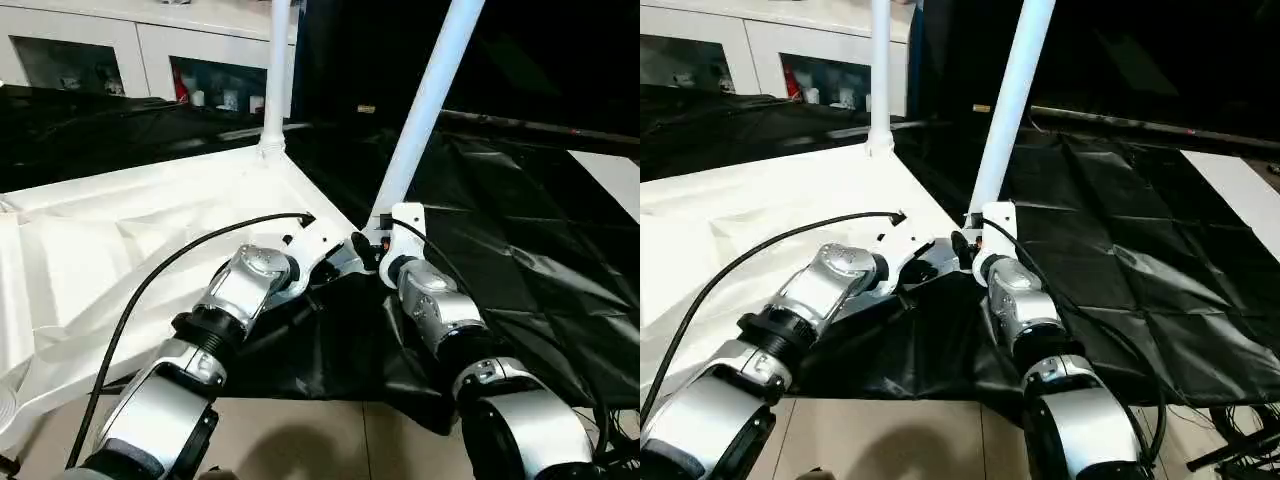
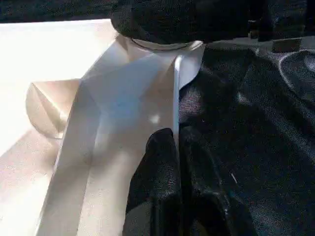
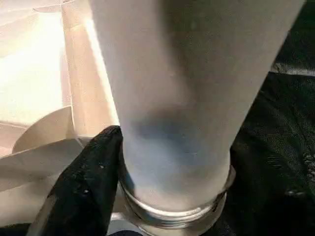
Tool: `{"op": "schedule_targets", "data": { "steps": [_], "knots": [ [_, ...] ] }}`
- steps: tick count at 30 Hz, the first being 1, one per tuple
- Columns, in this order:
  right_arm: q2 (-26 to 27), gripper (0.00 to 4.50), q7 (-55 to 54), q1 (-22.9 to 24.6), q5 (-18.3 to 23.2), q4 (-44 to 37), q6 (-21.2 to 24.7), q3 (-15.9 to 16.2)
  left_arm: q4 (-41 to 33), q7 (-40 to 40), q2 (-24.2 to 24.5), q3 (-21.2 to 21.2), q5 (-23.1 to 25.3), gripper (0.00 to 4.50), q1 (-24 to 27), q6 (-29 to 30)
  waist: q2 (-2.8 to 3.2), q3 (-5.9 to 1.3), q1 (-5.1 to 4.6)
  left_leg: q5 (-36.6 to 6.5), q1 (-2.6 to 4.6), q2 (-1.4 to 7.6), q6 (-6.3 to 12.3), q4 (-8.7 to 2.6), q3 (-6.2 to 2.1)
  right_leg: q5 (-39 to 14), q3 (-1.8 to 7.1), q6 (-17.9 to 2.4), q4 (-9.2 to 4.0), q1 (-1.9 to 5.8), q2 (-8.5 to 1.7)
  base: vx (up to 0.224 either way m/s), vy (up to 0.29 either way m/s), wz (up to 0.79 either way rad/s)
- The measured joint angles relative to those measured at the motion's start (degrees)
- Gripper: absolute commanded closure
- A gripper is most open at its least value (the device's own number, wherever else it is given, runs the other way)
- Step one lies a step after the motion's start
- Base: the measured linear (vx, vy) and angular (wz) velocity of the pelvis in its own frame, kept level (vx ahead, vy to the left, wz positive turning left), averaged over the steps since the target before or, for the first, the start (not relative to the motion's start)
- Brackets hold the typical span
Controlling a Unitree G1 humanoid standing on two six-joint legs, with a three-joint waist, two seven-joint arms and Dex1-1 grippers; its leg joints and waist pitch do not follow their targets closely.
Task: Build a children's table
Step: Rotate leg to tighten
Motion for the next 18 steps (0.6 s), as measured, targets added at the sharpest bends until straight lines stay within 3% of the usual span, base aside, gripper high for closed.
{"op": "schedule_targets", "data": {
  "steps": [10, 18],
  "knots": [
    [-1.13, 0.17, 6.72, 0.67, 0.42, -0.08, -0.15, -0.26, 0.34, -2.42, 2.02, -0.14, 0.43, 4.50, -0.05, -2.75, -0.03, 0.03, -0.14, 0.00, -0.32, -0.01, 0.00, -0.13, -0.06, 0.00, -0.07, 0.00, -0.05, -0.46, 0.00, 0.000, 0.000, 0.00],
    [-9.68, 0.05, 23.92, 8.58, -1.85, -14.01, 3.05, 7.72, -7.49, -14.86, 8.60, -1.80, -0.86, 4.50, 3.89, -6.38, 0.21, 0.15, 0.43, 0.01, -0.52, 0.03, 0.00, -0.40, -0.04, 0.49, -0.06, 0.10, -0.04, -0.53, 0.01, 0.000, 0.000, 0.00]
  ]
}}
